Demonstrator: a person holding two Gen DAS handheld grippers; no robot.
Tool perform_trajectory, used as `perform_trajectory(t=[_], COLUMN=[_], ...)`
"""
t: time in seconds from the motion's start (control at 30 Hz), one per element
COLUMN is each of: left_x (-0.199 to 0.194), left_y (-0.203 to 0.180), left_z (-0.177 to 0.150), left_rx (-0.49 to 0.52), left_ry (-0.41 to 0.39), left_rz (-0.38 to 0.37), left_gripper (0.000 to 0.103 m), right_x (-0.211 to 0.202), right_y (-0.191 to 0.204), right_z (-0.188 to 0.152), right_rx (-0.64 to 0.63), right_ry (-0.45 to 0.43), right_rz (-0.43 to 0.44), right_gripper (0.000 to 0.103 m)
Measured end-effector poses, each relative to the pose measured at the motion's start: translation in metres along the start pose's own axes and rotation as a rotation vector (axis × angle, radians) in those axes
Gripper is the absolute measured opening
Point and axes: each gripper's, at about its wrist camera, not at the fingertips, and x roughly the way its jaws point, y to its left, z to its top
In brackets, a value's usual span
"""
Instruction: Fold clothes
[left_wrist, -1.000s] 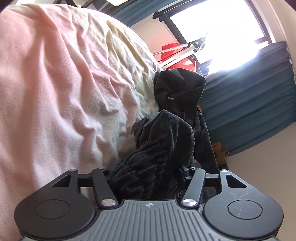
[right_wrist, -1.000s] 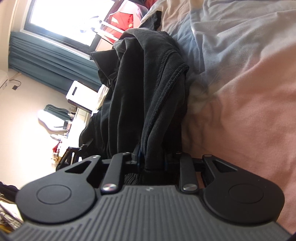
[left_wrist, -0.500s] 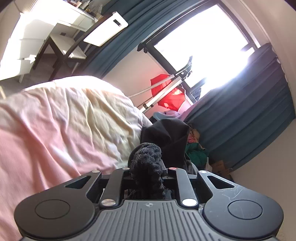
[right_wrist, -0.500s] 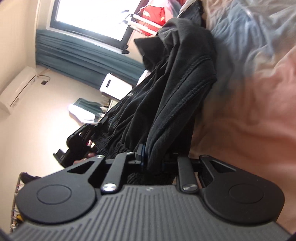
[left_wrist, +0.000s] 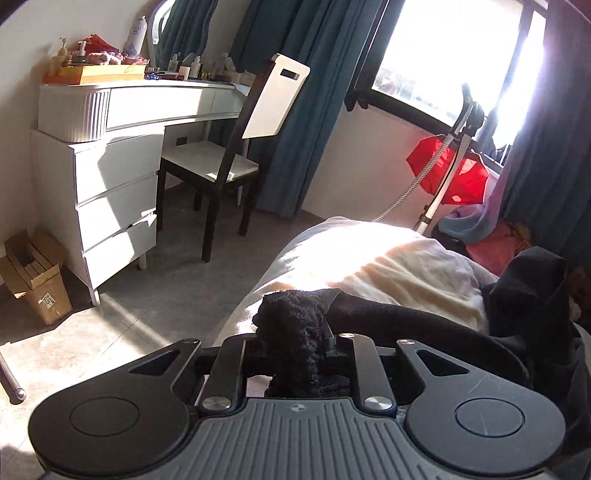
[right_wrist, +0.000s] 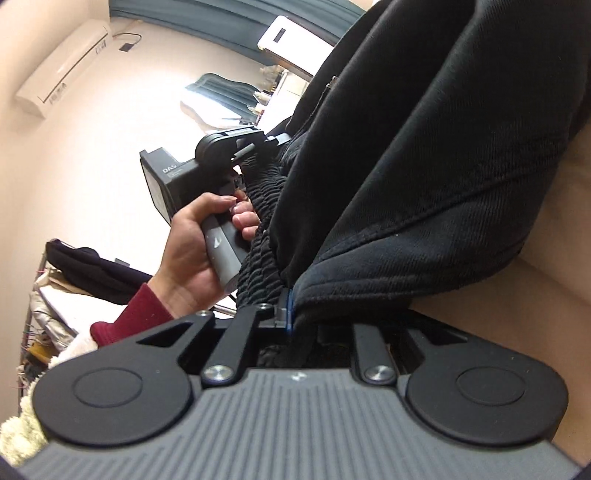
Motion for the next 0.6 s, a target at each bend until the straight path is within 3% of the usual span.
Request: perform_trajectory(t=[0.1,0.2,0.23,0.27,0.3,0.33,0.4,0.43,0.6], left_x=[0.008,0.008,0.004,-0.001,-0.007,-0.017,-0.039,-0.052,-0.122], left_y=[0.008,0.016,0.019,0.022,0.024,0.026,0.029,0.03,0.011], left_z=[-0.014,-0.022,-0.022,-0.023,-0.024,-0.025,-0.033,-0.038,-0.064], left_rx=[-0.03,-0.081,-0.098,-0.11,-0.121,-0.133,-0.166,-0.179,-0.158], left_ry=[-0.007,-0.013,-0.013,-0.01,-0.008,-0.008,-0.019,-0.022,-0.06], left_rz=[-0.013,-0.017,-0.014,-0.009,0.002,0.025,0.075,0.079,0.081], left_gripper=[0.025,0.042,0.053,0.07,0.081,0.096,0.1,0.1,0.1], right_x=[-0.003,-0.006,-0.008,-0.011,-0.014,-0.017,-0.026,-0.032,-0.077], right_y=[-0.015,-0.005,0.001,0.006,0.01,0.014,0.022,0.028,0.058], right_z=[0.004,0.008,0.006,0.005,0.002,0.0,-0.005,-0.01,-0.03], right_rx=[0.052,-0.03,-0.063,-0.095,-0.107,-0.12,-0.146,-0.173,-0.369], right_ry=[0.018,0.042,0.045,0.048,0.06,0.072,0.083,0.068,0.004], right_rz=[0.016,-0.04,-0.059,-0.077,-0.084,-0.092,-0.105,-0.107,-0.162], right_gripper=[0.016,0.019,0.022,0.025,0.033,0.048,0.077,0.082,0.082])
